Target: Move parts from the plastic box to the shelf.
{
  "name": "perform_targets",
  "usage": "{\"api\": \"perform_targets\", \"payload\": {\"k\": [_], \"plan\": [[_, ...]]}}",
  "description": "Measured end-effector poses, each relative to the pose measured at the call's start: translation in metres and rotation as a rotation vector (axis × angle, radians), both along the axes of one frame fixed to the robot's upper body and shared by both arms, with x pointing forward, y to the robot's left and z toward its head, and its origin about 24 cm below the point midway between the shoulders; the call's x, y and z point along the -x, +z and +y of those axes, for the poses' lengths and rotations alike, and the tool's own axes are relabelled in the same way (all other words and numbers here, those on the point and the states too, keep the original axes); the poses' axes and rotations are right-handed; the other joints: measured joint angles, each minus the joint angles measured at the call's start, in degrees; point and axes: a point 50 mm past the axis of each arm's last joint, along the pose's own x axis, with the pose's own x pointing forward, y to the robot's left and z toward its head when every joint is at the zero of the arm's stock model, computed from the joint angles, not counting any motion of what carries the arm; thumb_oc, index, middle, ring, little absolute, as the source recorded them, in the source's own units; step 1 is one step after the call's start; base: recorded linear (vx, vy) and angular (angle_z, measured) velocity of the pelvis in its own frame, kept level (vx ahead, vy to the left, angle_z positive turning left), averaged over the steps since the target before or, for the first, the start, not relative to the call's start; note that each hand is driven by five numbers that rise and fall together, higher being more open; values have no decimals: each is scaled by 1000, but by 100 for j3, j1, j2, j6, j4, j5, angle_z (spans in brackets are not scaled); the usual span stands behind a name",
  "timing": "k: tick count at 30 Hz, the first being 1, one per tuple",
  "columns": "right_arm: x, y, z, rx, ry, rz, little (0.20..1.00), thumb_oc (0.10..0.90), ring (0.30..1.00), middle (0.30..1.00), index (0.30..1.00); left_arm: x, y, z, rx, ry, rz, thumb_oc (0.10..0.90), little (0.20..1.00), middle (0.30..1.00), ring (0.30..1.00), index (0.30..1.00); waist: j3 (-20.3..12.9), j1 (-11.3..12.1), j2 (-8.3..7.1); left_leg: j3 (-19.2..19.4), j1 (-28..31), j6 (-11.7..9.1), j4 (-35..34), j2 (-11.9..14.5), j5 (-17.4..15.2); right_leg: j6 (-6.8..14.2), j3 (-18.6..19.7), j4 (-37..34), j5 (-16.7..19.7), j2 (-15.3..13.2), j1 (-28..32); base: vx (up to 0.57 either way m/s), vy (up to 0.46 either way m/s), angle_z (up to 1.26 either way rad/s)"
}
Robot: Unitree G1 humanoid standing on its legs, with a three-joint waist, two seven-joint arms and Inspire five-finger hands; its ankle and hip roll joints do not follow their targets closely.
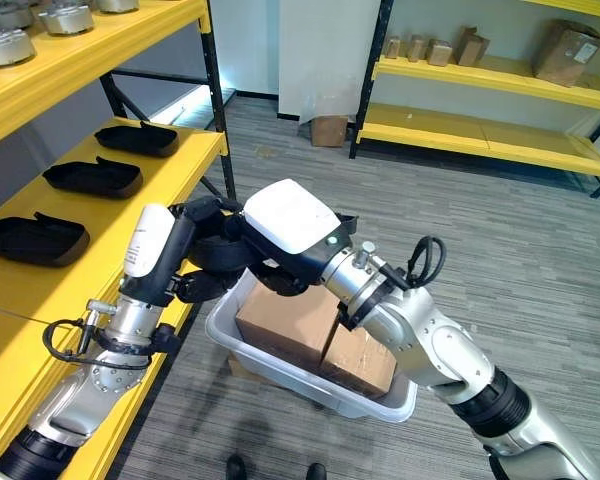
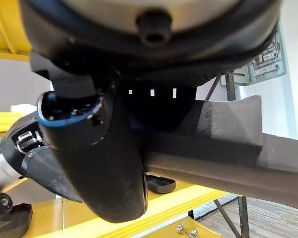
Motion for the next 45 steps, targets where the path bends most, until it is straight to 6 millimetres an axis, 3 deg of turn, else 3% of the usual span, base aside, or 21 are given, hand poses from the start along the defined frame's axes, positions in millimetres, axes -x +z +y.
{"api": "perform_targets", "payload": {"k": [19, 20, 21, 22, 29, 36, 41, 45], "plan": [[-1, 0, 0, -10, -21, 5, 300, 400, 300, 300, 300, -1, 1, 0, 12, 7, 30, 400, 300, 300, 300, 300, -3, 11, 7, -5, 1, 0, 0, -1, 0, -1, -5, 0, 0, -2, 3, 0, 0, 0], [-1, 0, 0, -11, -21, 5, 498, 541, 498, 498, 498, -2, 1, 0, 11, 7, 30, 400, 300, 300, 300, 300, -4, 11, 7, -6, 1, 0, 0, -1, 0, -1, -5, 0, 0, -2, 3, 0, 0, 0], [-1, 0, 0, -11, -21, 6, 498, 541, 498, 498, 498, -2, 1, 0, 11, 7, 31, 400, 300, 300, 300, 300, -4, 11, 8, -6, 1, 0, 0, -1, 0, -1, -6, 0, 0, -2, 4, 0, 0, 0], [-2, 0, -1, -14, -23, 9, 1000, 900, 1000, 1000, 1000, -2, 1, 0, 10, 7, 31, 400, 300, 300, 300, 300, -4, 11, 8, -6, 1, 0, 1, -1, 0, -1, -6, 0, 0, -2, 4, 0, 0, 0], [-3, -1, -1, -26, -32, 27, 1000, 900, 1000, 1000, 1000, -2, 1, 1, 6, 13, 37, 400, 300, 300, 300, 300, -4, 4, 9, -6, 3, 0, 1, -2, 0, -1, -5, 0, 0, -3, 3, -6, 15, 0], [-7, 5, -5, -145, -99, 29, 1000, 900, 1000, 1000, 1000, -5, 0, 6, -16, 44, 73, 400, 300, 300, 300, 300, -8, -24, 24, -2, 7, 1, 0, -5, -1, -1, -1, 0, 0, -7, 5, -4, 14, 0], [-19, 20, -34, -210, -296, -12, 1000, 900, 1000, 1000, 1000, -8, -5, 8, -36, 70, 121, 400, 300, 300, 300, 300, -7, -34, 29, 1, 7, 2, 0, -18, -2, 0, 4, 0, 0, -19, 2, 0, 0, 0], [-33, 13, -51, -201, -429, 15, 1000, 900, 1000, 1000, 1000, -10, -7, 11, -37, 102, 146, 400, 300, 300, 300, 300, -7, -168, 29, 6, 9, 5, 1, -28, -1, 8, 7, 0, 5, -29, 3, 0, 0, 0]]}}
